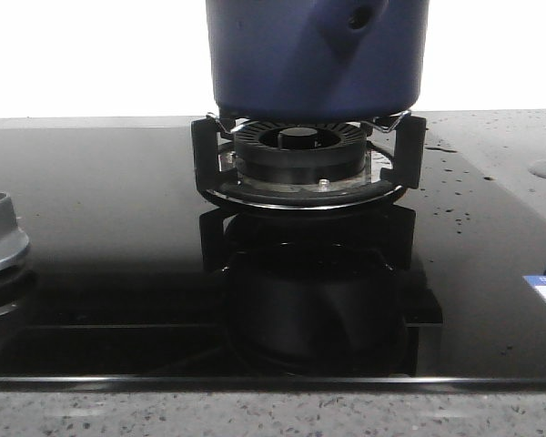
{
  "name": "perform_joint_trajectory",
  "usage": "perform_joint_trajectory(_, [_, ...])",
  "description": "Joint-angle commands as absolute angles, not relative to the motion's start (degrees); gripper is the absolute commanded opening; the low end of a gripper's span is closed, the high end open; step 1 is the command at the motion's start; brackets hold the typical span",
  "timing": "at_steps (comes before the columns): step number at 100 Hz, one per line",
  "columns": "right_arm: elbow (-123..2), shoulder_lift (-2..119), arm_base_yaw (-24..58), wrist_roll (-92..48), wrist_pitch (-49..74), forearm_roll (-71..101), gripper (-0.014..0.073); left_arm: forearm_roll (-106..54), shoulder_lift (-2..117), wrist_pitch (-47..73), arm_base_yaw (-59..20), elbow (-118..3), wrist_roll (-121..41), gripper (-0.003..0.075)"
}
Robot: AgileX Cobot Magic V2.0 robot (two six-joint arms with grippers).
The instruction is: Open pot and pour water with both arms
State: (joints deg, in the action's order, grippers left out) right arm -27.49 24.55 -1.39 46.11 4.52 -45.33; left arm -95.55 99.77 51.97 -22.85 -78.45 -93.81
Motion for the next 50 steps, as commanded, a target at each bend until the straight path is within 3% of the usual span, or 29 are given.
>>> perform_joint_trajectory(1, [-28.99,24.56,-1.45,46.32,2.31,-45.55,-0.0064,-99.35,97.03,54.09,-23.35,-80.2,-93.26,0.0349])
perform_joint_trajectory(10, [-28.99,24.56,-1.45,46.32,2.31,-45.55,-0.0064,-99.35,97.03,53.18,-23.35,-80.2,-93.26,0.0384])
perform_joint_trajectory(29, [-28.99,24.56,-1.45,46.32,2.61,-45.55,-0.0064,-99.57,96.69,52.77,-23.35,-82.02,-93.26,0.0544])
perform_joint_trajectory(45, [-28.99,24.56,-1.45,46.32,3.68,-45.55,-0.0064,-99.58,94.29,53.0,-23.25,-84.39,-93.11,0.0544])
perform_joint_trajectory(50, [-28.99,24.56,-1.45,46.32,4.61,-45.55,-0.0064,-99.58,93.06,53.0,-22.9,-84.75,-92.61,0.0504])
